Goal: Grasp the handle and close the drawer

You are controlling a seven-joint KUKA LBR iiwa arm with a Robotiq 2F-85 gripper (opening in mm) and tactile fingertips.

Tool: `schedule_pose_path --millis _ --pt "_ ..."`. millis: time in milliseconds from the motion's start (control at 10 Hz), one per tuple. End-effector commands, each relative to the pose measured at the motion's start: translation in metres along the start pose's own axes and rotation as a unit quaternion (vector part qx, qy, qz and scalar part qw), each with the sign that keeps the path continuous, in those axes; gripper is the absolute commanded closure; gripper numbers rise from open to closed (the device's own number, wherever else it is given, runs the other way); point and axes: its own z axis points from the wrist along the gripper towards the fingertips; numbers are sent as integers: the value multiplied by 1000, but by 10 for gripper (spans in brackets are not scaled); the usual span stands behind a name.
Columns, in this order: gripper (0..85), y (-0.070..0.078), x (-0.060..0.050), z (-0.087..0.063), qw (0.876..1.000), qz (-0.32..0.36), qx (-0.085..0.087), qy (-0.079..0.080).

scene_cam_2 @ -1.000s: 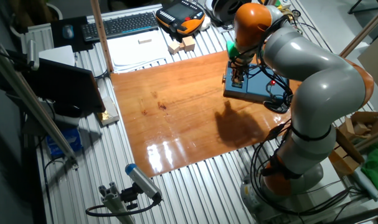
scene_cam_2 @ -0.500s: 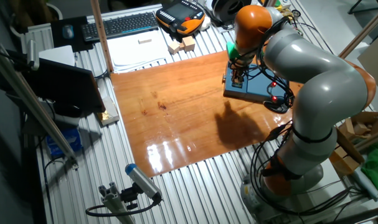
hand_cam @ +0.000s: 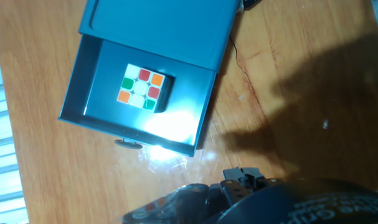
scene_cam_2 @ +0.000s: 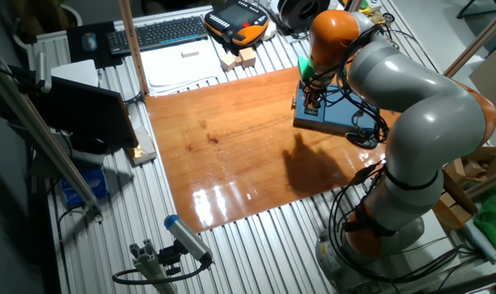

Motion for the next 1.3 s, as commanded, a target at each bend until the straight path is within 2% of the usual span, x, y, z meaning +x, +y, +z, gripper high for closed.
schedule_pose_path --millis 0,200,500,800,1200 --pt "830 0 0 0 1000 0 8 -1" --pt "830 0 0 0 1000 -3 16 0" --pt "830 0 0 0 1000 -19 11 10" --pt "830 0 0 0 999 -35 7 -6" --pt "830 0 0 0 999 -32 12 -3"
